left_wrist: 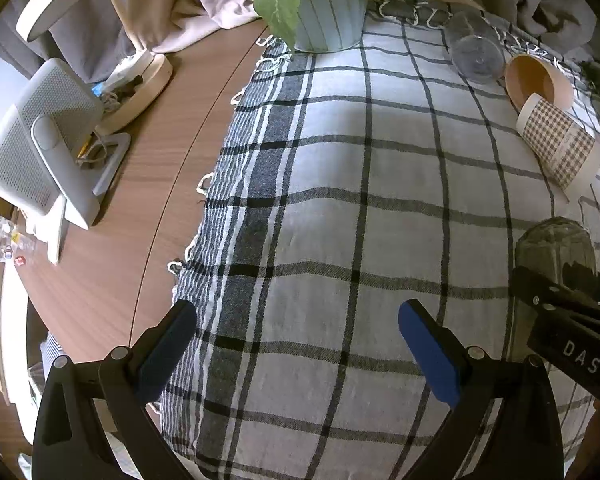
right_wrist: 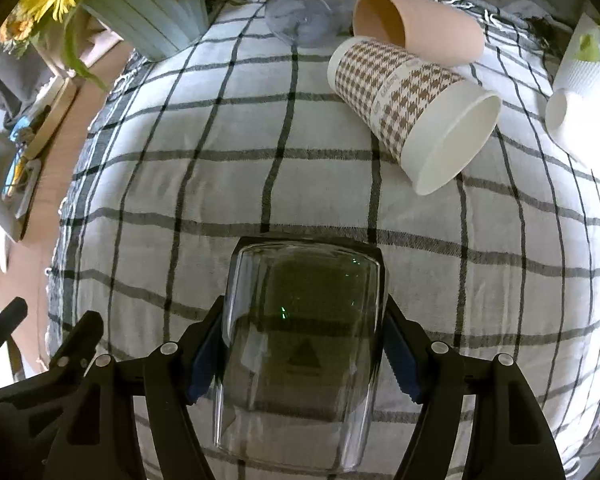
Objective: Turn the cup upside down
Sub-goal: 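Lower the tumbler onto the cloth and open the right tool, then close the left tool around the glass tumbler on the cloth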
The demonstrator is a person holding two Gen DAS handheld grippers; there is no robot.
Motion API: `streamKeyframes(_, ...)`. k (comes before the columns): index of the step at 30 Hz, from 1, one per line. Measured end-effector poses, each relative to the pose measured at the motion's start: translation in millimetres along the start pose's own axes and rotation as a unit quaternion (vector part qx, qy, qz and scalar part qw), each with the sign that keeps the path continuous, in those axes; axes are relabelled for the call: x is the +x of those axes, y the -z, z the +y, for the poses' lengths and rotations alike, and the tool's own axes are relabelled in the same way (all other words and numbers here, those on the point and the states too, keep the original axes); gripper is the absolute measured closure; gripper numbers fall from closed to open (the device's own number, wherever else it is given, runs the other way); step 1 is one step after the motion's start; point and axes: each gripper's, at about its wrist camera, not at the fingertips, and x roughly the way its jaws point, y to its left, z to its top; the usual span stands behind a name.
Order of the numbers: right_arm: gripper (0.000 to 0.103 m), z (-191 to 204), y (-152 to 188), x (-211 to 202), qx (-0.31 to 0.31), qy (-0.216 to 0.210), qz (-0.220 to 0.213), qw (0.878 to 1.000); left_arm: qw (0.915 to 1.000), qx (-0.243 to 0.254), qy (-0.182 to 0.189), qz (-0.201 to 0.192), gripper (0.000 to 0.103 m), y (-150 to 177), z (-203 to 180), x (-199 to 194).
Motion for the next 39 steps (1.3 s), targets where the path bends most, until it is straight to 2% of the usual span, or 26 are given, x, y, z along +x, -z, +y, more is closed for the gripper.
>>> streamKeyframes(8,0.030,0.4,2.4,-10.6,0.003,-0.002,-0.008,1.000,0.9999,0.006,0.007,-0.010,0.000,0.0,1.8,-11.1)
streamKeyframes(13,0.024,-13.7,13.4,-64.3,0.020,-0.020,-0.069,0.997,0.9992,0.014,0.030,-0.024,0.000,-6.3,-3.7,-32.6)
streamKeyframes(16,0.024,-30.9,21.2,-90.1,0.052,-0.003,-0.106,0.993,0.9974,0.031,0.056,-0.034,0.000,-13.2,-19.4,-46.5)
streamKeyframes(20,0.024,-61.7,25.6,-106.2,0.104,0.009,-0.131,0.986,0.9927,0.066,0.089,-0.047,0.000,-21.3,-50.6,-62.6)
streamKeyframes(25,0.024,-102.0,28.8,-111.3,0.154,0.021,-0.133,0.979,0.9842,0.107,0.139,-0.019,0.001,-31.1,-97.0,-61.4)
streamKeyframes(34,0.024,-153.3,42.0,-99.6,0.210,0.030,-0.120,0.970,0.9730,0.154,0.164,0.050,0.006,-44.8,-154.6,-33.5)
streamKeyframes(36,0.024,-160.3,41.5,-96.9,0.219,0.030,-0.118,0.968,0.9711,0.159,0.164,0.069,0.015,-47.0,-163.1,-24.3)
streamKeyframes(37,0.024,-163.1,40.9,-95.8,0.222,0.029,-0.118,0.967,0.9706,0.161,0.162,0.075,0.022,-48.2,-166.1,-20.9)
streamKeyframes(39,0.024,-166.8,38.9,-93.0,0.225,0.029,-0.116,0.967,0.9705,0.166,0.153,0.085,0.026,-49.9,-171.7,-13.4)
